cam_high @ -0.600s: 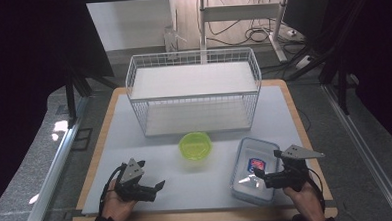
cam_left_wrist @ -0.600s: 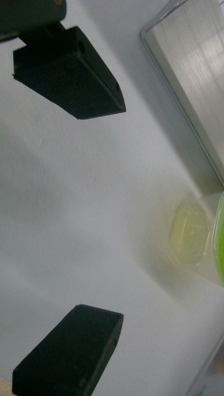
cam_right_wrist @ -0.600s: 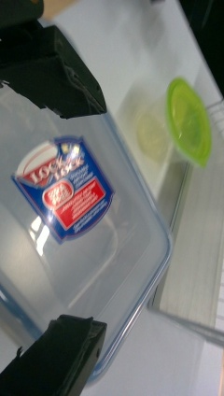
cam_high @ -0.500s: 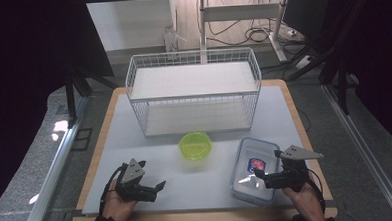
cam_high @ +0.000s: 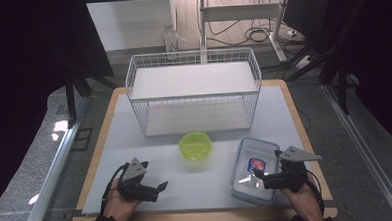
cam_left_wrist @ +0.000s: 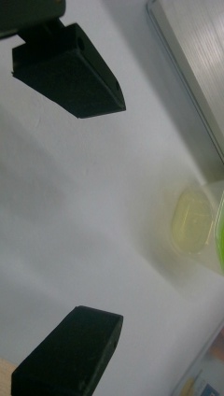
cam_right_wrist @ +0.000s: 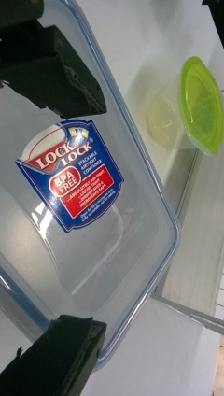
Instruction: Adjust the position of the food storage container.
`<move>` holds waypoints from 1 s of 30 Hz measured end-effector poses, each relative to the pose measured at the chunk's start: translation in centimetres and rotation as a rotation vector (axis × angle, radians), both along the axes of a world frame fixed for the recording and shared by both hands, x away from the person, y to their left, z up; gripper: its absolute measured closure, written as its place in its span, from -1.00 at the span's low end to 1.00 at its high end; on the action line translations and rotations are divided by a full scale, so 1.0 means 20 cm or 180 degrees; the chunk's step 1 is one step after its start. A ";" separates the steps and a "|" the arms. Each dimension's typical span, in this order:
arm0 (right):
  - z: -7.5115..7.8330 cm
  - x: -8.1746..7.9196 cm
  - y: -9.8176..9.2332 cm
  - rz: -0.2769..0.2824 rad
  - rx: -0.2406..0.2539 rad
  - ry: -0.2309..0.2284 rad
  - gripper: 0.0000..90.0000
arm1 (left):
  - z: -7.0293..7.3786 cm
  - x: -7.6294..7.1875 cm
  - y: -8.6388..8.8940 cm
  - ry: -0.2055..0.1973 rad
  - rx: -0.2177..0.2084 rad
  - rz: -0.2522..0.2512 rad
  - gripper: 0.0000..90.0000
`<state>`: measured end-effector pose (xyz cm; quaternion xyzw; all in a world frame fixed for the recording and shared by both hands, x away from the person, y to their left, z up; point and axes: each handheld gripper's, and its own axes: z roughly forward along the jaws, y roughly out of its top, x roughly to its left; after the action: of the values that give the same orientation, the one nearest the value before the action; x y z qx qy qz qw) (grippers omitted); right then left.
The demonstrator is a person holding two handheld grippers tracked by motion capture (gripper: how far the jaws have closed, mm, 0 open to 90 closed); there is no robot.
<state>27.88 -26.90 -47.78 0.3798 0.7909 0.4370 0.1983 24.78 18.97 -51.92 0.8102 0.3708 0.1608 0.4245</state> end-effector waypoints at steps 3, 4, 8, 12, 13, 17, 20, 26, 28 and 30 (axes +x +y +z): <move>0.00 0.00 0.01 0.0018 -0.0019 -0.0016 -1.00 | 0.01 0.00 -0.01 0.0008 -0.0040 0.0008 -0.91; 0.00 -0.01 0.01 0.0020 -0.0019 -0.0021 -1.00 | 0.02 0.01 -0.01 0.0003 -0.0035 0.0019 -0.86; 0.00 -0.01 0.01 0.0004 -0.0005 -0.0033 -1.00 | 0.03 0.01 -0.04 0.0004 -0.0033 -0.0005 -0.66; 0.01 -0.01 0.01 -0.0024 -0.0018 -0.0059 -1.00 | 0.05 0.02 -0.06 -0.0007 -0.0035 -0.0071 -0.46; 0.01 -0.01 0.01 -0.0024 -0.0017 -0.0061 -1.00 | 0.06 0.03 -0.07 -0.0020 -0.0069 -0.0073 -0.40; 0.00 -0.01 0.01 -0.0010 -0.0021 -0.0066 -1.00 | 0.10 0.06 -0.07 0.0024 -0.0222 -0.0131 -0.16; 0.01 -0.01 0.01 -0.0020 -0.0032 -0.0080 -1.00 | 0.11 0.09 -0.09 0.0053 -0.0258 -0.0197 0.01; 0.01 -0.01 0.01 -0.0027 -0.0030 -0.0106 -1.00 | 0.13 0.14 -0.14 0.0057 -0.0268 -0.0339 0.31; 0.01 -0.01 0.01 -0.0029 -0.0034 -0.0121 -1.00 | 0.13 0.16 -0.17 0.0073 -0.0222 -0.0407 0.43; 0.02 -0.01 0.01 -0.0036 -0.0027 -0.0127 -1.00 | 0.14 0.18 -0.19 0.0072 -0.0175 -0.0461 0.54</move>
<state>27.62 -26.71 -47.46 0.3746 0.7865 0.4400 0.2181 28.39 15.15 -49.13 0.8247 0.3203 0.1102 0.4529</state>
